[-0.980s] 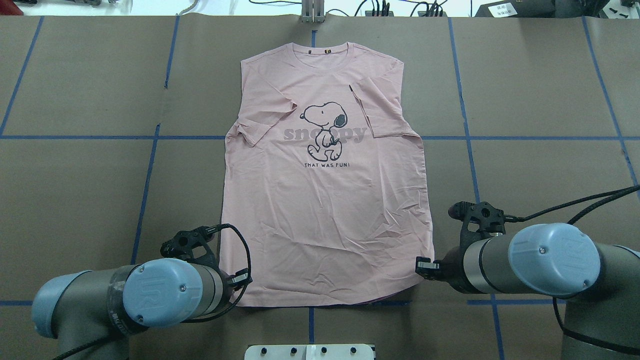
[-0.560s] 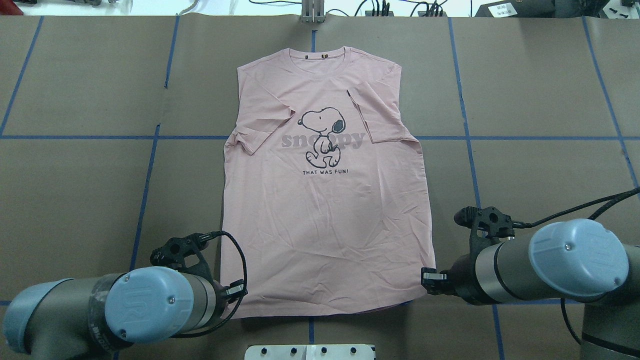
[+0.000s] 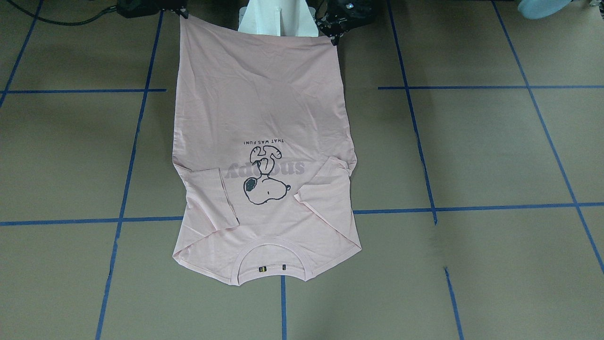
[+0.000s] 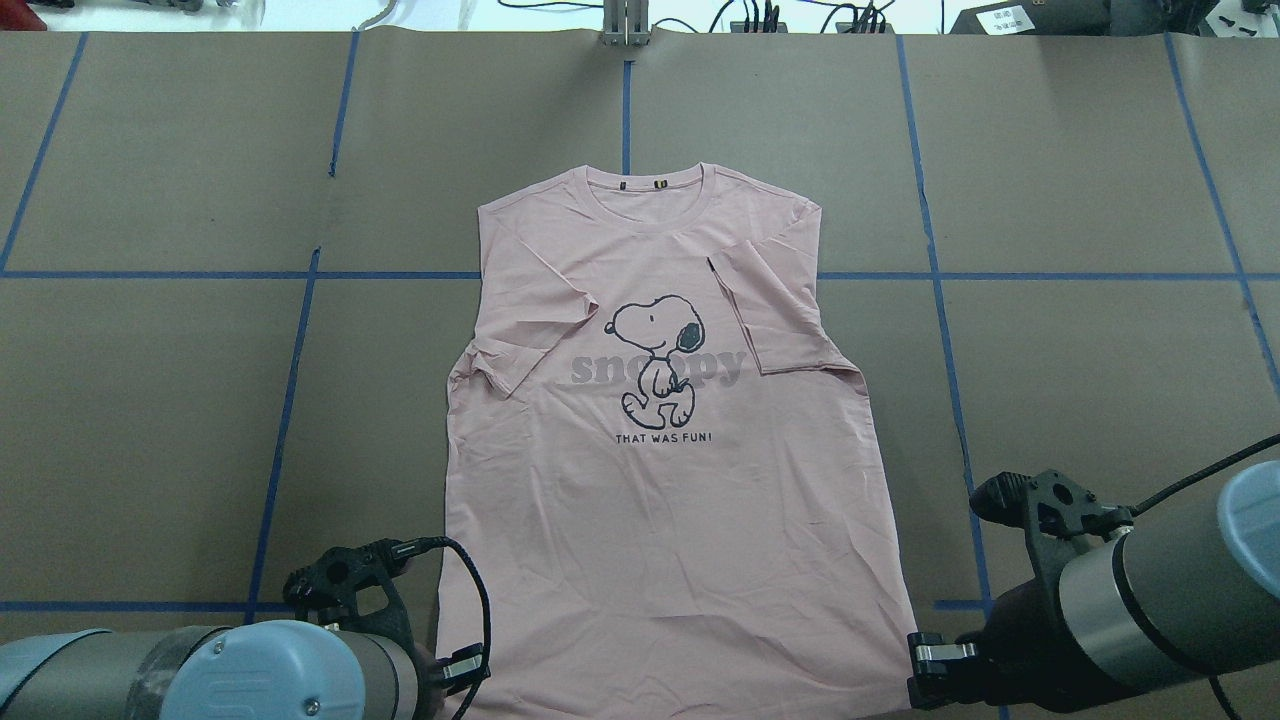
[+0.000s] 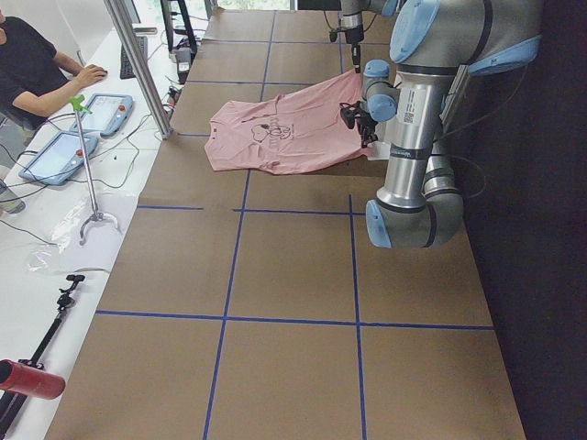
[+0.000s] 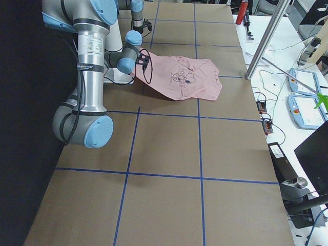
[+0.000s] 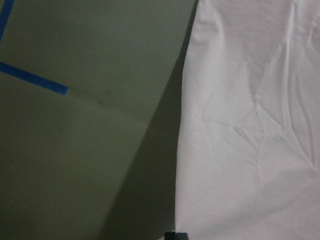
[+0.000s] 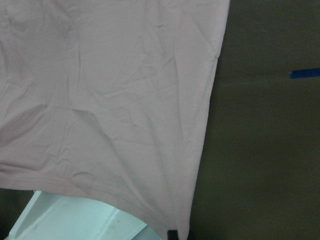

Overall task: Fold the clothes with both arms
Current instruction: 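Lift the hem with both grippers and fold it toward the collar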

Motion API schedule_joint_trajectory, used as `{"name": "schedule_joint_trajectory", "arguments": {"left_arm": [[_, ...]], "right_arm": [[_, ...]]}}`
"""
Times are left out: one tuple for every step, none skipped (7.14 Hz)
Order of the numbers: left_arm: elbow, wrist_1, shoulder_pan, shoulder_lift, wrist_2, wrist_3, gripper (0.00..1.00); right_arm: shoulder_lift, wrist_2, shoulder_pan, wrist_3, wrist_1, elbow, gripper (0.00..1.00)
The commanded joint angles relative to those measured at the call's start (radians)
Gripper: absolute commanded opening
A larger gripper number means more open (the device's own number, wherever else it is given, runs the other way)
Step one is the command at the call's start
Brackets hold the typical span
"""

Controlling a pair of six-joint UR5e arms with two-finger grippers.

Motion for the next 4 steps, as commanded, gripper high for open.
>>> {"name": "schedule_joint_trajectory", "arguments": {"left_arm": [[0.007, 0.005, -0.066, -0.009, -0.002, 0.016, 0.0], [0.01, 0.003, -0.134, -0.015, -0.001, 0.06, 0.0], [0.021, 0.003, -0.222, -0.039, -0.005, 0.127, 0.0], [0.063, 0.0, -0.276, -0.055, -0.007, 0.153, 0.0]], "right_arm": [[0.107, -0.002, 0.089, -0.004, 0.001, -0.073, 0.0], [0.18, -0.002, 0.151, -0.007, 0.003, -0.145, 0.0], [0.236, 0.002, 0.223, -0.01, 0.004, -0.208, 0.0], [0.297, 0.007, 0.31, -0.029, 0.004, -0.271, 0.0]]}}
